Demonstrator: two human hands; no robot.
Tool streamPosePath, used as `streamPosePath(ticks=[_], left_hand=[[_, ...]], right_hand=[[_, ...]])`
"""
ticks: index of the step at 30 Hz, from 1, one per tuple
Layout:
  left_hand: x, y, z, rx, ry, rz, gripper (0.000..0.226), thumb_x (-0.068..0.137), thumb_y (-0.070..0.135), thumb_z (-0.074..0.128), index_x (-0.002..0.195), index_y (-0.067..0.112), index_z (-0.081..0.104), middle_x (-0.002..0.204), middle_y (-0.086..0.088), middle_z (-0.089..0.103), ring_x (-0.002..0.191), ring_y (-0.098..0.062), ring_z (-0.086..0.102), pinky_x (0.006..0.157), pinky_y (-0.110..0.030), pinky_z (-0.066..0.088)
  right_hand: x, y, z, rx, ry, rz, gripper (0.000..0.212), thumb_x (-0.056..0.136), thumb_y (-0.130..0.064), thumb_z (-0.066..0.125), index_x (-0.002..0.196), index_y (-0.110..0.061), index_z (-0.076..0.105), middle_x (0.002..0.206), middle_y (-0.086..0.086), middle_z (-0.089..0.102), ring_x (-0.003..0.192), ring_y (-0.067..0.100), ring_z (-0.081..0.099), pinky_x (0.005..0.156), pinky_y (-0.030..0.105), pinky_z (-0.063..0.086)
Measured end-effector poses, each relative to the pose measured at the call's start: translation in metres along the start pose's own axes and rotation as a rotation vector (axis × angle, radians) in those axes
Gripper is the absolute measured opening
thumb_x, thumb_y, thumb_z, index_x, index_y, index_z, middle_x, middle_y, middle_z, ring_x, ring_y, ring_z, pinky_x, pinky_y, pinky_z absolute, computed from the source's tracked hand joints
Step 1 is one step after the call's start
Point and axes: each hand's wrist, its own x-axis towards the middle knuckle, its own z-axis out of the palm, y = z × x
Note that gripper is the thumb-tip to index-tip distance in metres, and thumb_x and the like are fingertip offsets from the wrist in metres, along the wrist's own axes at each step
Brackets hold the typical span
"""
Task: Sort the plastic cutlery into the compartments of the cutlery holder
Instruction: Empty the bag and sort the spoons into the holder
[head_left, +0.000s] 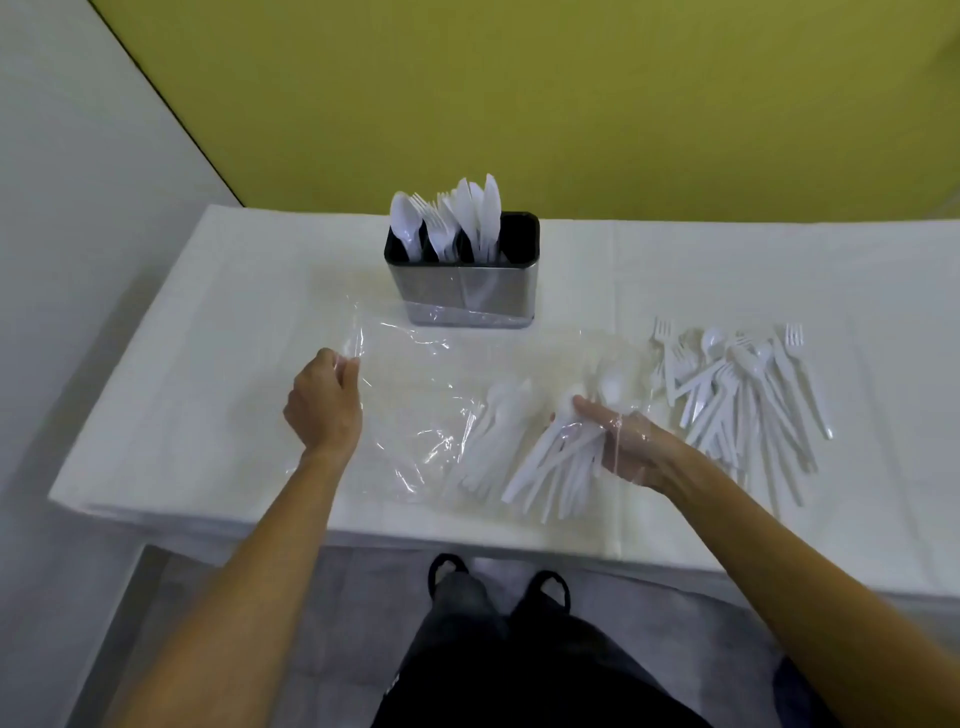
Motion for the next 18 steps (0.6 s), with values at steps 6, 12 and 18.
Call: streamPosePath(ticks=[6,12,18], left_hand=[[0.001,-0.011,0.017,0.052,-0.070,-0.058,0.024,0.096,0.029,0.053,0.092,0.006,0.060,0.096,-0.016,0.067,0.087,-0.041,0.061,0.068,-0.039,0.042],[-0.002,-0.017,0.032,0.071,-0.092,-0.198,0.024,0.098,0.024,0.049,0.097,0.003,0.061,0.100,-0.020,0.066,0.091,-0.040,0.062,0.073,-0.043,0.046],[-0.004,-0.025,0.036,0.114,-0.103,-0.190,0.022,0.098,0.022,0.049,0.101,0.004,0.059,0.103,-0.021,0.064,0.094,-0.043,0.061,0.074,-0.044,0.044]], right_hand=[[-0.015,0.002,-0.020,-0.064,0.043,0.048,0.018,0.095,-0.012,0.051,0.100,0.000,0.063,0.091,0.015,0.072,0.083,0.025,0.072,0.073,0.033,0.060],[-0.015,-0.004,-0.029,-0.187,0.198,0.031,0.011,0.094,-0.012,0.055,0.090,-0.007,0.065,0.079,0.008,0.070,0.069,0.018,0.070,0.065,0.031,0.058],[-0.020,-0.015,-0.046,-0.130,0.370,-0.126,0.014,0.097,-0.015,0.050,0.089,-0.009,0.061,0.072,0.004,0.068,0.074,0.019,0.065,0.065,0.028,0.052]])
